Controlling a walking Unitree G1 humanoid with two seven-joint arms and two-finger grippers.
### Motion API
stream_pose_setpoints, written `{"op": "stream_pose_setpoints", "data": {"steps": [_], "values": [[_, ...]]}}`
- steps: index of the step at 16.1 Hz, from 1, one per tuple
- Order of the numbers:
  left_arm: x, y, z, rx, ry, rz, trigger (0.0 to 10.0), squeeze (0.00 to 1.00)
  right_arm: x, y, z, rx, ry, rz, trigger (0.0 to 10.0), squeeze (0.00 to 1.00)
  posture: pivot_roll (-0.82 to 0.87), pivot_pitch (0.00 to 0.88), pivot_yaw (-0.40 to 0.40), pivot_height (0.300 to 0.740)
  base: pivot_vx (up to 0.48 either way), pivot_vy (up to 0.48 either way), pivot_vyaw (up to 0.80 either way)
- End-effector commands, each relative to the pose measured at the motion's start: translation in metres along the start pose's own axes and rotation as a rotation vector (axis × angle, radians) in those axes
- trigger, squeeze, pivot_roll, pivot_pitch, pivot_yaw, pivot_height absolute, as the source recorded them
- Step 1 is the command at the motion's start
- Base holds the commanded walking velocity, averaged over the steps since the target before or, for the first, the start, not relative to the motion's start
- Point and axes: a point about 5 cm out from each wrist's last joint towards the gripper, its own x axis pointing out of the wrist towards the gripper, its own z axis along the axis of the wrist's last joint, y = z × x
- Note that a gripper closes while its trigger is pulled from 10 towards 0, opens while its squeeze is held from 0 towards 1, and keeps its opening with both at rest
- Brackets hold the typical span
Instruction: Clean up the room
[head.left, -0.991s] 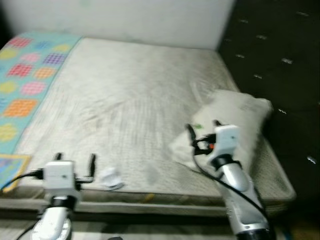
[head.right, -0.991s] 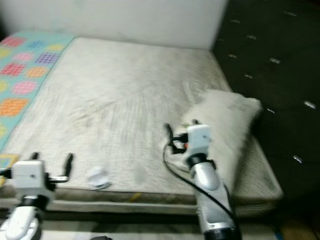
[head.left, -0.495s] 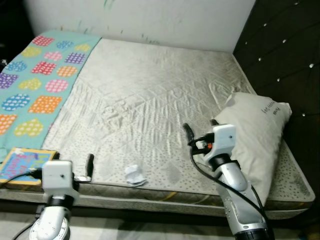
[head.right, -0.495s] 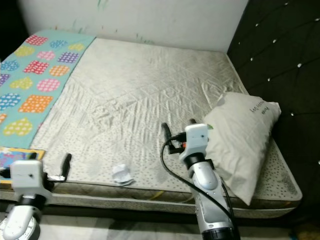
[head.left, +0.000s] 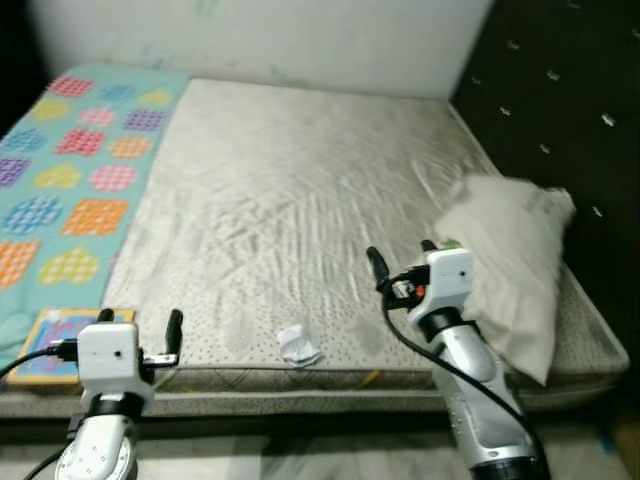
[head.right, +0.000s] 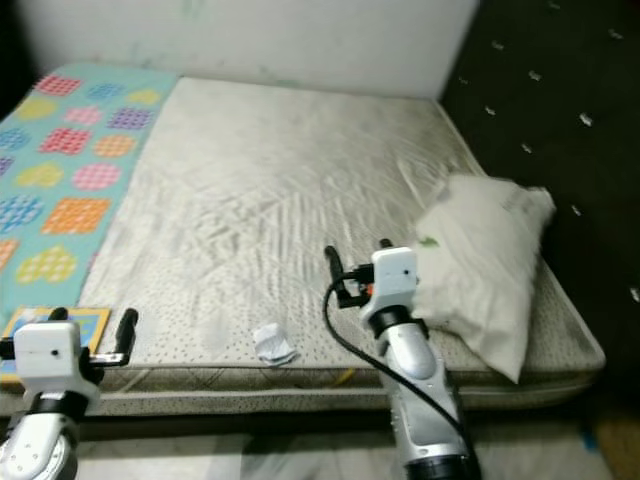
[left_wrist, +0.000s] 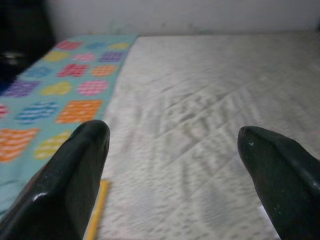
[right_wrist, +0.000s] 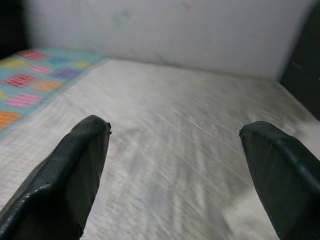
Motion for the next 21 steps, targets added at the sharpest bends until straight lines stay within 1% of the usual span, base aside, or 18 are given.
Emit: {"op": "stream_pose_setpoints", "data": {"steps": [1,4,11,21], "values": [[-0.0022,-0.0011,-0.0005,0.003,0.0,-0.011,10.0,0.0,0.0008,-0.0032,0.0028,0.003,-0.009,-0.011,10.0,0.0,0.03,0.106,-0.103,0.74,0.0,0.0,0.0],[-0.0019,-0.0026,-0.0005,-0.002,-0.001,-0.033,10.0,0.0,0.0013,-0.0023,0.0032,0.002,-0.01,-0.007,10.0,0.0,0.03,0.103,-0.104,0.74,0.0,0.0,0.0],[-0.0024,-0.0054,-0.0001,-0.018,-0.009,-0.058,10.0,0.0,0.0019,-0.0016,0.0028,0.006,-0.007,-0.003,10.0,0.0,0.03,0.1,-0.106,0.74,0.0,0.0,-0.75],[-0.0016,-0.0054,0.0018,-0.017,-0.016,-0.065,10.0,0.0,0.003,-0.0011,0.0037,0.003,-0.011,-0.006,10.0,0.0,0.03,0.111,-0.105,0.74,0.0,0.0,0.0]]}}
